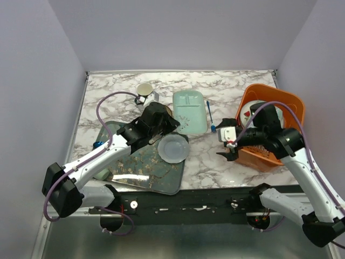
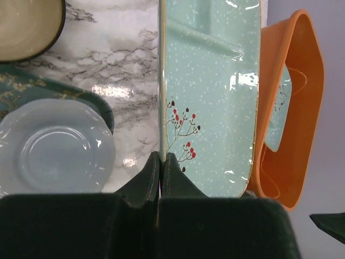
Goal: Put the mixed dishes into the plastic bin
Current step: Pick up the plate at the center of the board, then place the plate in the plastic bin.
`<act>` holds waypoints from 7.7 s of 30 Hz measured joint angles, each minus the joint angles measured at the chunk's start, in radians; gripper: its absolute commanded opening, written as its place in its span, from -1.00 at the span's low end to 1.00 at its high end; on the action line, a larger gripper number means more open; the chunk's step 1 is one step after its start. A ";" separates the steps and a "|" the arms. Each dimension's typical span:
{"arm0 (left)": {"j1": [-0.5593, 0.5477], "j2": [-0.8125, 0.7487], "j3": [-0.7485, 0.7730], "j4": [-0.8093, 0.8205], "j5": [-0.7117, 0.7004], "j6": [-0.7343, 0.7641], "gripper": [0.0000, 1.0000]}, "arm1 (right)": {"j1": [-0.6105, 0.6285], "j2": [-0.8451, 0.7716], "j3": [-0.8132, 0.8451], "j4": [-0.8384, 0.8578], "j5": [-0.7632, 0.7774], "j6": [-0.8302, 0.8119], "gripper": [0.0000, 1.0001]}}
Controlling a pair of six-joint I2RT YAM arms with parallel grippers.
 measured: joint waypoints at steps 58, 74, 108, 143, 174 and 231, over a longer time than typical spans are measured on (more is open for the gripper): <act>-0.122 -0.097 0.006 0.048 -0.132 -0.200 0.72 | 0.504 0.147 -0.108 0.301 0.859 0.100 -0.99; 0.163 -0.404 -0.207 0.185 0.045 0.201 0.97 | 0.270 -0.098 -0.068 0.157 0.802 0.140 -0.99; 0.204 -0.296 -0.179 -0.079 0.120 0.846 0.97 | -0.172 -0.231 -0.269 0.143 0.848 0.041 -0.99; 0.224 -0.305 -0.189 -0.097 0.125 0.846 0.97 | -0.515 -0.124 -0.388 0.311 0.597 -0.160 -0.68; 0.228 -0.313 -0.190 -0.098 0.159 0.846 0.97 | -0.547 -0.151 -0.482 0.446 0.550 -0.179 0.43; 0.502 -0.220 -0.234 0.033 0.406 0.625 0.97 | -0.547 -0.134 -0.245 0.326 -0.321 0.681 0.85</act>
